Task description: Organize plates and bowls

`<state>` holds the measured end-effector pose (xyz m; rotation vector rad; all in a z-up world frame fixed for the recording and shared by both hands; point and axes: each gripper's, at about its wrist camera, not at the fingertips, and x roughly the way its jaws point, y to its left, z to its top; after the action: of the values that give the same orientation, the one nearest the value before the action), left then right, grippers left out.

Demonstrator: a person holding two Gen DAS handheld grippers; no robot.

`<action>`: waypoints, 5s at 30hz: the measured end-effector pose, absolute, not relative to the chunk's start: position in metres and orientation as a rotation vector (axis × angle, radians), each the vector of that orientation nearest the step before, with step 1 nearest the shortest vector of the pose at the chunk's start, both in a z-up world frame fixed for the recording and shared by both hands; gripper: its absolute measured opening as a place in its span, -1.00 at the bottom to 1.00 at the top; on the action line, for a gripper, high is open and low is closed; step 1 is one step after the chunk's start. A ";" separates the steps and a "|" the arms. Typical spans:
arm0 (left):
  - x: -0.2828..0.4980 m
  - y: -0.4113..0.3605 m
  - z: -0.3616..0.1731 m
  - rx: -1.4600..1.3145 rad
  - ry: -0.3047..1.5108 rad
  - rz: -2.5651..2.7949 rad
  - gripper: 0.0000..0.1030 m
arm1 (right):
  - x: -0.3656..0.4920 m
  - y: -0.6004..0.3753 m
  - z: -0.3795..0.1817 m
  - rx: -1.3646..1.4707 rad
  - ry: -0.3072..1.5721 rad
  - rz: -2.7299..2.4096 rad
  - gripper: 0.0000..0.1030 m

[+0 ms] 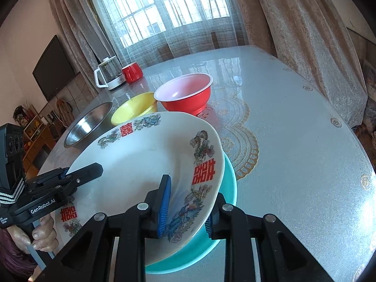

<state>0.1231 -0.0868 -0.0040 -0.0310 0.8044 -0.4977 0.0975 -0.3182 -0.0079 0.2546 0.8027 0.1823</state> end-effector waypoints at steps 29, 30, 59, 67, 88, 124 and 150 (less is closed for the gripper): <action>0.089 -0.080 -0.004 0.034 0.750 -0.426 -0.33 | 0.065 -0.323 -0.013 0.322 0.806 0.119 -0.44; 0.087 -0.079 -0.003 0.032 0.745 -0.424 -0.33 | 0.063 -0.323 -0.013 0.323 0.802 0.120 -0.44; 0.074 -0.073 -0.001 0.007 0.769 -0.408 -0.31 | 0.053 -0.309 -0.015 0.324 0.777 0.108 -0.48; 0.072 -0.060 0.001 -0.022 0.771 -0.394 -0.15 | 0.054 -0.317 -0.015 0.394 0.807 0.093 -0.43; 0.079 0.025 -0.012 -0.114 0.824 -0.182 -0.07 | 0.073 -0.287 0.054 0.302 0.687 0.092 -0.31; 0.199 0.126 0.006 -0.345 0.811 -0.067 -0.06 | 0.254 -0.142 -0.009 0.576 1.040 0.320 -0.25; 0.147 0.130 0.007 -0.290 0.804 -0.077 -0.48 | 0.212 -0.090 0.005 0.221 0.972 0.410 -0.49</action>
<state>0.1465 0.1295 0.0073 -0.2905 0.8039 -0.0771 0.2121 -0.0897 0.0045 0.2210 0.9720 0.4099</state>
